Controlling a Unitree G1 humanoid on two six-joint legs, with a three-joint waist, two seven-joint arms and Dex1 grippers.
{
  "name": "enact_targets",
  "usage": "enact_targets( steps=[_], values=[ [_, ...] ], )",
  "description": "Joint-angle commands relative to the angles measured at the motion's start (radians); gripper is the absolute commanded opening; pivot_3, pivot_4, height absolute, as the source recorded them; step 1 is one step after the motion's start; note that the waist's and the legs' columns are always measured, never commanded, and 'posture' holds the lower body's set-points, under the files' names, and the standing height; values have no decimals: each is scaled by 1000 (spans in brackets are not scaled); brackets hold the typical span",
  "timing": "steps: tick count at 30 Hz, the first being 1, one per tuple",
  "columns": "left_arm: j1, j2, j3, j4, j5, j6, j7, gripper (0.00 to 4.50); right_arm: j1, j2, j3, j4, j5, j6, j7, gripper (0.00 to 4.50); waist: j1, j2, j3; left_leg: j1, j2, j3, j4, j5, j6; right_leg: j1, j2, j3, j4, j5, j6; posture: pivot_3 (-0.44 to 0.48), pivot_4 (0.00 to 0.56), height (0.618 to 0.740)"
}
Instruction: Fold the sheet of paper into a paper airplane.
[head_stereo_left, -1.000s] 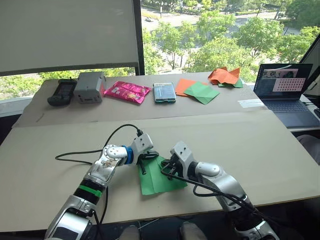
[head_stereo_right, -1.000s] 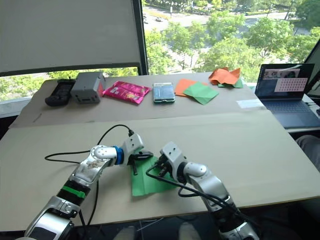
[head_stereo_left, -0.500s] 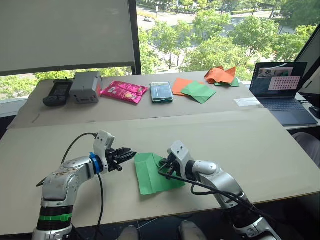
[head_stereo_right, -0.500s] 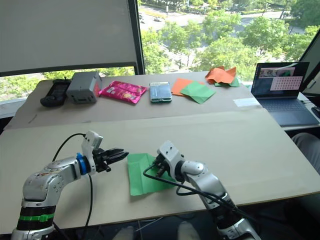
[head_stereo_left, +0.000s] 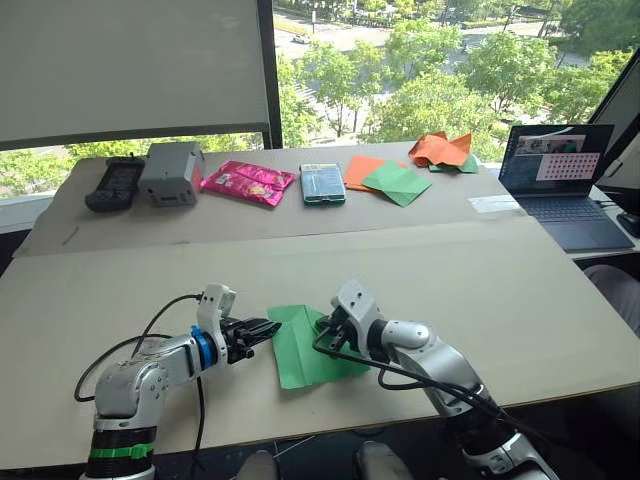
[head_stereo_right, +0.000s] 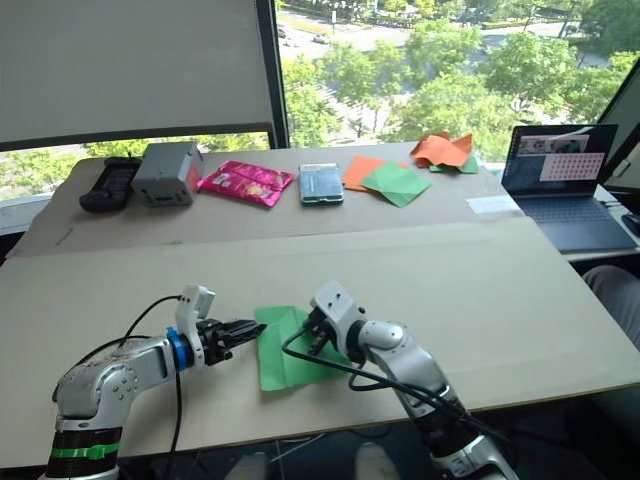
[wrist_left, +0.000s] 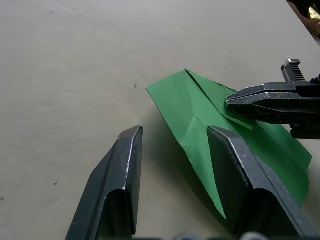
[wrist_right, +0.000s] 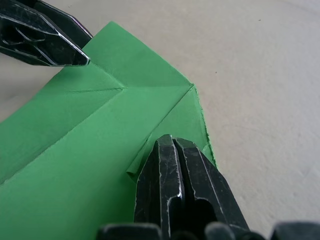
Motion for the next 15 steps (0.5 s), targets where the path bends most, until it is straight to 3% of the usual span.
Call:
enact_targets(
  steps=[1,4,5,10,15],
  values=[
    [-20,-10,-9,5,-23,1,17,2157,5,1,19,23,-15,14,-3,0,0,0,0,0,0,0,0,0,0,0,0,0,0,0,0,0,150,721],
    [-36,-17,-14,16,-22,-11,29,2157,5,3,18,22,-19,15,-3,0,1,0,0,0,0,0,0,0,0,0,0,0,0,0,0,0,150,721],
    [-38,-16,-15,18,-22,-19,29,1631,6,4,18,21,-19,16,-3,0,1,0,0,0,0,0,0,0,0,0,0,0,0,0,0,0,150,721],
    [-48,5,-55,27,5,-54,21,49,5,8,18,23,-22,16,-5,0,0,0,0,0,0,0,0,0,0,0,0,0,0,0,0,0,150,721],
    [-70,28,-110,45,46,-111,15,49,5,16,20,19,-22,21,-8,0,0,0,0,0,0,0,0,0,0,-1,0,0,0,0,0,0,150,721]
  ],
)
